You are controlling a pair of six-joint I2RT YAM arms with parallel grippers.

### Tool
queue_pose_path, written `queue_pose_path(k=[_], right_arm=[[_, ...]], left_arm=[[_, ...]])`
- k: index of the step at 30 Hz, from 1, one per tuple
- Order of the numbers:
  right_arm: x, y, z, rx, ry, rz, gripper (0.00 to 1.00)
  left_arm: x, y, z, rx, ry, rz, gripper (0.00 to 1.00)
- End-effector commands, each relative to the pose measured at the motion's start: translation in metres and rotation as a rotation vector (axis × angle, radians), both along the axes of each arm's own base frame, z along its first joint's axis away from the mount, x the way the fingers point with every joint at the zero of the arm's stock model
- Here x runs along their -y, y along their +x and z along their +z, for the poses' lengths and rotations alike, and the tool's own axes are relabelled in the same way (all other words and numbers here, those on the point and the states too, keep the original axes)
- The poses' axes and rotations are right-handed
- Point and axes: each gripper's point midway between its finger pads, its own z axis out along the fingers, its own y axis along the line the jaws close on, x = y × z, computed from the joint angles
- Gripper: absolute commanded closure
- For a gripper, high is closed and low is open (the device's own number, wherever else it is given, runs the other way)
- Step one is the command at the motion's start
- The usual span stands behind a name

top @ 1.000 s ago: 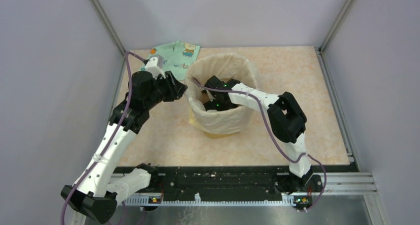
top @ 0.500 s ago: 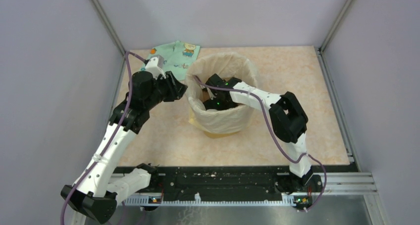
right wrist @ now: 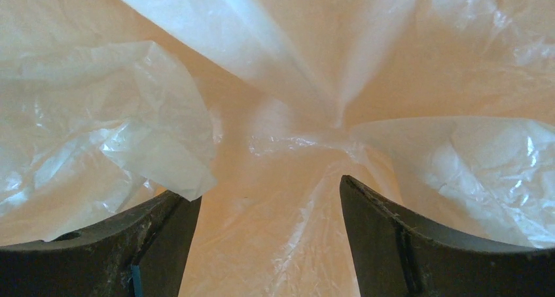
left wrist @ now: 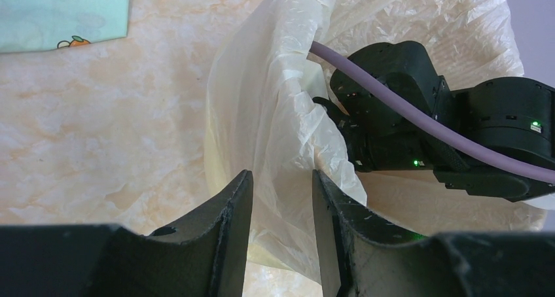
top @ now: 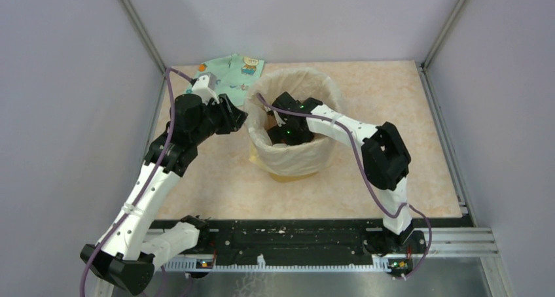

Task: Put the trash bags into the trash bin

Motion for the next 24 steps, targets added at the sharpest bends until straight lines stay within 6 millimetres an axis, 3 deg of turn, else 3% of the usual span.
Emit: queue_pose_path(k=[1,16,24], right_arm=[[-0.006,0.011,0.047,0.085,0.082,-0.021,0.23],[-0.004,-0.002,0.057,0.101,0.082,-0.005,0.27],[-0.003,0.0,0.085,0.149,0.118,-0.031,0.28]], left_arm=[[0.004,0.002,0.02,0.055,-0.028,-0.015,0.55],[0.005,0.004,0.02,0.053,-0.037,-0.01,0.55],[0.005,0.003,0.02,0.056,-0.036,-0.008,0.55]])
